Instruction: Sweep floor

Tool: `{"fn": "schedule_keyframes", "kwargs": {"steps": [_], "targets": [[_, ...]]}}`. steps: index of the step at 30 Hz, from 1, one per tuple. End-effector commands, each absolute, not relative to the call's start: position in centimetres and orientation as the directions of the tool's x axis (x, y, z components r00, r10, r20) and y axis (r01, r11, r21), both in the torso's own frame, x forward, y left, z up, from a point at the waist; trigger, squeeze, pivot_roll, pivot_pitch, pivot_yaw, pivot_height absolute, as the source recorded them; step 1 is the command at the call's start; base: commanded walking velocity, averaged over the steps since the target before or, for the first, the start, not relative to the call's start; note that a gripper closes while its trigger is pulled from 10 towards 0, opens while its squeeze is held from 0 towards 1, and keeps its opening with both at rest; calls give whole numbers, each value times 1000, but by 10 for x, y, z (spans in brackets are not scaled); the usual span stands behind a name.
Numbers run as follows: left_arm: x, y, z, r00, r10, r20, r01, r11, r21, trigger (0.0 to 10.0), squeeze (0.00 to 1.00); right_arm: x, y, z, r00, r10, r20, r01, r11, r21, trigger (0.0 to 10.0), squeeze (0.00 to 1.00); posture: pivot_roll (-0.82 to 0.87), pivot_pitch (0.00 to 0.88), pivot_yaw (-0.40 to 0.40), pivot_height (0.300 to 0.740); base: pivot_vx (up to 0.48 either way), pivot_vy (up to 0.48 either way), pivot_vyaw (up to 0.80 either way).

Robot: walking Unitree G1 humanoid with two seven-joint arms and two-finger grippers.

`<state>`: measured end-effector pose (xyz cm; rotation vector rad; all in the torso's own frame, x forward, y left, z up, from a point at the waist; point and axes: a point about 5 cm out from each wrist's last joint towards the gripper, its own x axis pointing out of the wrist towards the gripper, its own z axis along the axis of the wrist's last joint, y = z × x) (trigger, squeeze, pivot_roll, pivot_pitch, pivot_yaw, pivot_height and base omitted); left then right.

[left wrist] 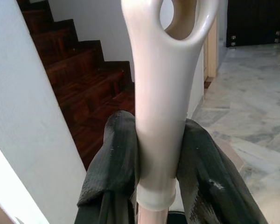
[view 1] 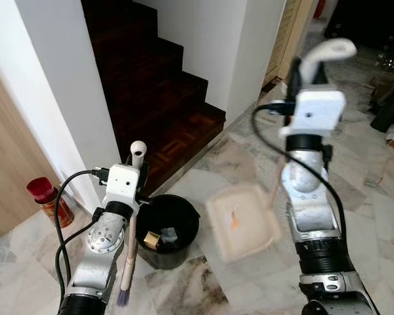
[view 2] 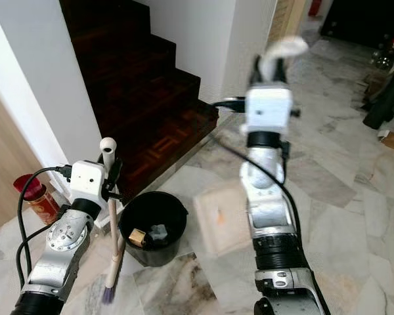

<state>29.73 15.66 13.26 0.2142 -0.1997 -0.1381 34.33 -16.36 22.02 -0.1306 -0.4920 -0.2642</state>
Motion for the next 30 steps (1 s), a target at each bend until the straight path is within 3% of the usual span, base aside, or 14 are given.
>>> {"fn": "schedule_keyframes", "kwargs": {"steps": [1, 11, 21, 24, 25, 30], "targets": [[297, 160, 137, 966, -153, 207, 105, 968, 227, 10000, 0, 346, -175, 207, 878, -250, 408, 287, 957, -31, 10000, 0, 106, 18, -45, 740, 0, 0, 0], [288, 178, 123, 984, -82, 159, 50, 980, 193, 10000, 0, 334, -207, 170, 896, -326, 302, 372, 922, -109, 10000, 0, 101, 26, -43, 740, 0, 0, 0], [275, 189, 112, 991, -30, 129, 11, 989, 150, 10000, 0, 319, -227, 166, 875, -356, 329, 421, 894, -153, 10000, 0, 94, 25, -45, 740, 0, 0, 0], [273, 191, 111, 992, -28, 126, 9, 988, 152, 10000, 0, 314, -230, 179, 850, -350, 393, 414, 906, -87, 10000, 0, 92, 23, -45, 740, 0, 0, 0], [272, 191, 111, 992, -25, 125, 6, 988, 153, 10000, 0, 311, -232, 194, 811, -375, 449, 408, 913, 24, 10000, 0, 88, 22, -43, 740, 0, 0, 0], [271, 192, 110, 992, -22, 124, 3, 988, 156, 10000, 0, 315, -221, 229, 771, -392, 502, 311, 920, 240, 10000, 0, 85, 16, -39, 740, 0, 0, 0]]}}
